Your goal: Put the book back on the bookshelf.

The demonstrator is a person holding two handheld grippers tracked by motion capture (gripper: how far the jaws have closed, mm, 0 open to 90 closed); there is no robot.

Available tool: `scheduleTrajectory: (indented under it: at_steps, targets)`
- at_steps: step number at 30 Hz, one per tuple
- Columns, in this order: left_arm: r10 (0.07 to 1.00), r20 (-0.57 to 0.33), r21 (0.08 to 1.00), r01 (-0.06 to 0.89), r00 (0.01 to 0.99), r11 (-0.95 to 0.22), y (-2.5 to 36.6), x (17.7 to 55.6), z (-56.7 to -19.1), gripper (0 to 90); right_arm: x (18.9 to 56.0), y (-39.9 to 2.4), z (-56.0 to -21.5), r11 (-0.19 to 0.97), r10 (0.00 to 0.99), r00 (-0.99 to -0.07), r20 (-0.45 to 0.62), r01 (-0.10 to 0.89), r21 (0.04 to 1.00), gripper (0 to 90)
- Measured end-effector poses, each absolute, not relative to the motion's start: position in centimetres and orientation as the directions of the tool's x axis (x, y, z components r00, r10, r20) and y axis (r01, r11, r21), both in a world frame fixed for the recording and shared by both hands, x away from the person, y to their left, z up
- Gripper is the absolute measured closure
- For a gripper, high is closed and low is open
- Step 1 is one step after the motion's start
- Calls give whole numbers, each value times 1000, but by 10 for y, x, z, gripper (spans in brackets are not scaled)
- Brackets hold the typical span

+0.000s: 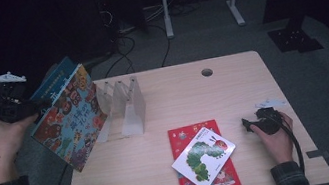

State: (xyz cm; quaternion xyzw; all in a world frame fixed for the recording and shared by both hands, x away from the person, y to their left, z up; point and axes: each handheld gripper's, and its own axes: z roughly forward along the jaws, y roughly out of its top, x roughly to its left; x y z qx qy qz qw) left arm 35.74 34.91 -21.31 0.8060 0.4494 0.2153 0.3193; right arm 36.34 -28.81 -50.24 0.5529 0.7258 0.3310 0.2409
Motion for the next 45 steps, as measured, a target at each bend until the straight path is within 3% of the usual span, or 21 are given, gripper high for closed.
scheduleTrajectory:
  at_steps: [16, 27, 41, 43, 45]
  targets:
    - [769, 32, 759, 485, 638, -434, 284, 329, -268, 860, 364, -288, -502, 171, 961, -274, 16, 643, 747, 221]
    - [703, 21, 778, 430, 711, -459, 243, 319, -330, 639, 362, -288, -502, 179, 958, -285, 15, 641, 746, 220]
    - [662, 0, 715, 463, 749, -524, 204, 324, -407, 224, 356, -283, -502, 202, 948, -318, 14, 637, 744, 204]
    - [662, -16, 698, 483, 749, -530, 199, 325, -424, 164, 353, -283, -502, 205, 946, -323, 14, 634, 746, 230]
    - [657, -23, 691, 486, 754, -534, 198, 326, -430, 132, 350, -283, -502, 207, 944, -329, 14, 628, 750, 319]
